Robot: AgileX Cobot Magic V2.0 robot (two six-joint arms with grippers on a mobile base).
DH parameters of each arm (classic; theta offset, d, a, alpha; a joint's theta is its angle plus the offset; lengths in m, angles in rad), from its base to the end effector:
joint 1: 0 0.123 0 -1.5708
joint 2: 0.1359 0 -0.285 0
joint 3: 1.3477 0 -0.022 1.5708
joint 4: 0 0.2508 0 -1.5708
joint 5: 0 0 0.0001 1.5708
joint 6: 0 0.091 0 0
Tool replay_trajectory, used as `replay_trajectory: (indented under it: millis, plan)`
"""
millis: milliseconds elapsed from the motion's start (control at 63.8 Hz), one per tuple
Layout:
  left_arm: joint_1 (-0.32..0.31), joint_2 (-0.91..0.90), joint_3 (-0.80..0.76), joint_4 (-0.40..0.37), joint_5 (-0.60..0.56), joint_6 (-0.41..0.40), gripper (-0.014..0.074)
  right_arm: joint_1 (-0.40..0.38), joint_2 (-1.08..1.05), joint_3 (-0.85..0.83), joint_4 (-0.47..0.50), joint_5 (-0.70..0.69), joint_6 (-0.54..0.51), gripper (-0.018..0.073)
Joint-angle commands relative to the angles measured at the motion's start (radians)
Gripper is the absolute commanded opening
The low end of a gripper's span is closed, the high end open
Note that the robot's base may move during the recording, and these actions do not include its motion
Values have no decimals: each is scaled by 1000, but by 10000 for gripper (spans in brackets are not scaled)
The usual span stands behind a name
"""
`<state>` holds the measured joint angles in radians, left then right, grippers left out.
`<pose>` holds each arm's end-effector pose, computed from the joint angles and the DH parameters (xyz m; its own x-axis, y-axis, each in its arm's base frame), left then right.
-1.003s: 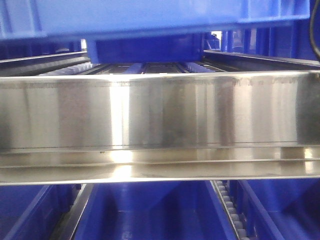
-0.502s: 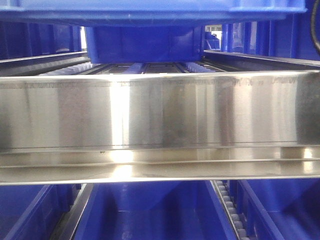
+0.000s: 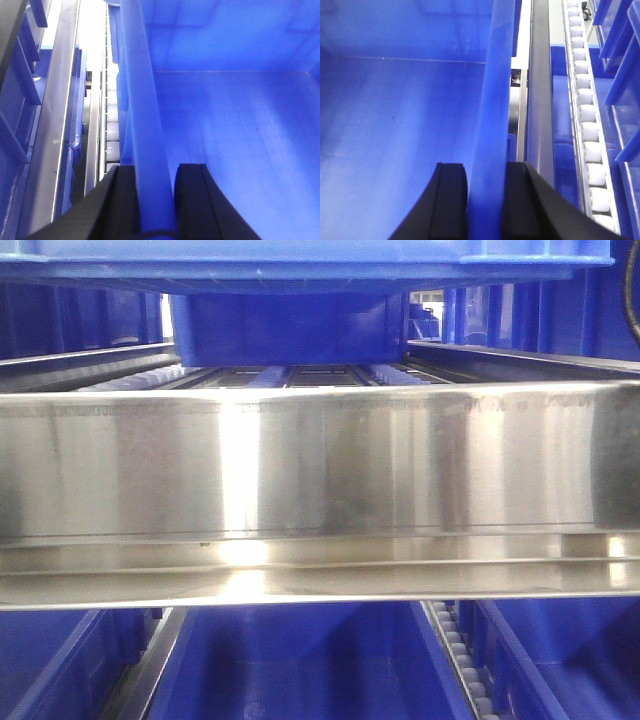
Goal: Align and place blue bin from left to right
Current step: 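Lift the blue bin with both grippers and pull it off the shelf, then back the base away from the rack while holding the bin up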
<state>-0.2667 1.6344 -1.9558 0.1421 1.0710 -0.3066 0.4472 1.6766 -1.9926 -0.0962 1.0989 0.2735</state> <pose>0.3399 -0.0811 0.4669 -0.6127 -0.0753 -0.7867 0.0228 0.9934 -0.1128 0.3279 0.1486 0.4603 -0.6460 -0.0583 -0.7611 -0.2305 0.9654 0.1217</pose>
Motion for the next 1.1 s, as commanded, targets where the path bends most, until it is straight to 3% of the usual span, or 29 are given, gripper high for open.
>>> replay_trajectory:
  millis: [0, 1082]
  plan:
    - [-8, -22, -20, 11, -68, 5, -16, 3, -32, -21, -22, -60, -22, -73]
    - [-8, -22, -20, 11, -73, 5, -16, 3, -32, -21, -22, -60, -22, -73]
